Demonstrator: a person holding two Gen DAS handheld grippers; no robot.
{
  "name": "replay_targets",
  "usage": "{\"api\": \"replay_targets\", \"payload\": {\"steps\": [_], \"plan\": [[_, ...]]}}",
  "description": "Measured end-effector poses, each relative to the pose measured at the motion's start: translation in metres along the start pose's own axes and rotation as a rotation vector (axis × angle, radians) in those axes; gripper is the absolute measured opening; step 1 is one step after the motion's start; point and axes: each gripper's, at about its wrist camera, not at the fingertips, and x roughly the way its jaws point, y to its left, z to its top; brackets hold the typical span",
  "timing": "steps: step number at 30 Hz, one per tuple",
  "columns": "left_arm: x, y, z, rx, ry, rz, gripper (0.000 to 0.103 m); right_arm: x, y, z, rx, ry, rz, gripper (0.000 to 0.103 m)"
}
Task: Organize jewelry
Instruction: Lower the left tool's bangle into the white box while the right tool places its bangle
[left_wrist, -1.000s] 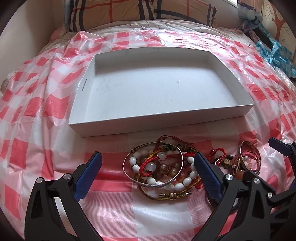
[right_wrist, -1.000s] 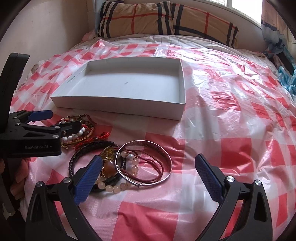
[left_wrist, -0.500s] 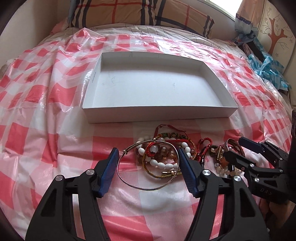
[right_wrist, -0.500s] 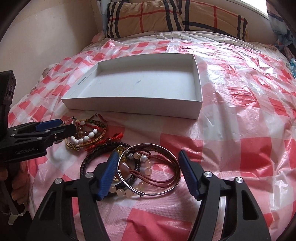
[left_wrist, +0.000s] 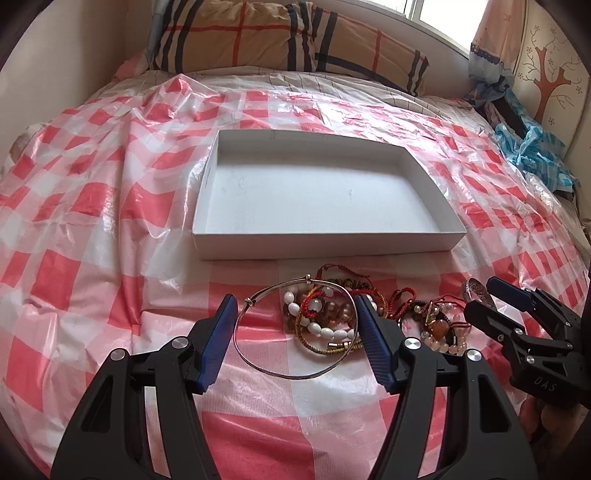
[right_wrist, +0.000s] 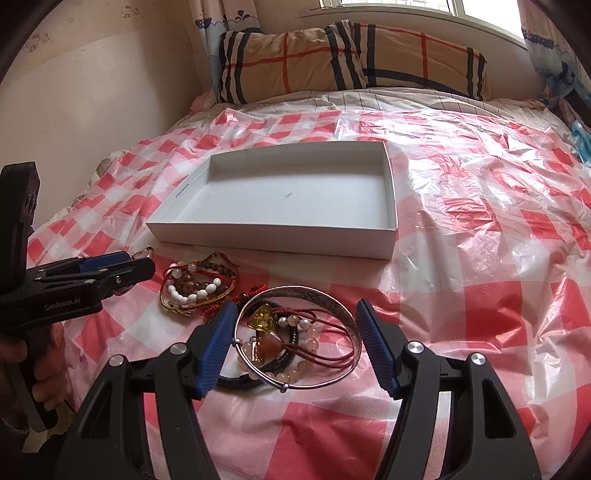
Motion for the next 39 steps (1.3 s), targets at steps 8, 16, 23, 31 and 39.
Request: {"api": "replay_targets", "payload": {"steps": [8, 16, 23, 31, 39], "plan": [[0.006, 0.001, 0.031, -0.029, -0.073, 0.01, 0.062, 0.007, 0.014, 0.029, -0.042, -0.082, -0.021, 0.065], [0.03, 0.001, 0.062, -0.051, -0.116, 0.017, 0.062, 0.032, 0.016, 0.062, -0.065, -0.13, -0.045, 0.065], [0.048, 0.0, 0.078, -0.058, -0.133, 0.03, 0.062, 0.059, 0.018, 0.084, -0.086, -0.145, -0.067, 0.065], [0.086, 0.011, 0.084, -0.085, -0.056, 0.072, 0.064, 0.083, 0.018, 0.09, -0.096, -0.115, -0.123, 0.079], [0.058, 0.003, 0.07, -0.067, -0.067, 0.084, 0.077, 0.046, 0.005, 0.063, -0.044, -0.104, -0.138, 0.082]]}}
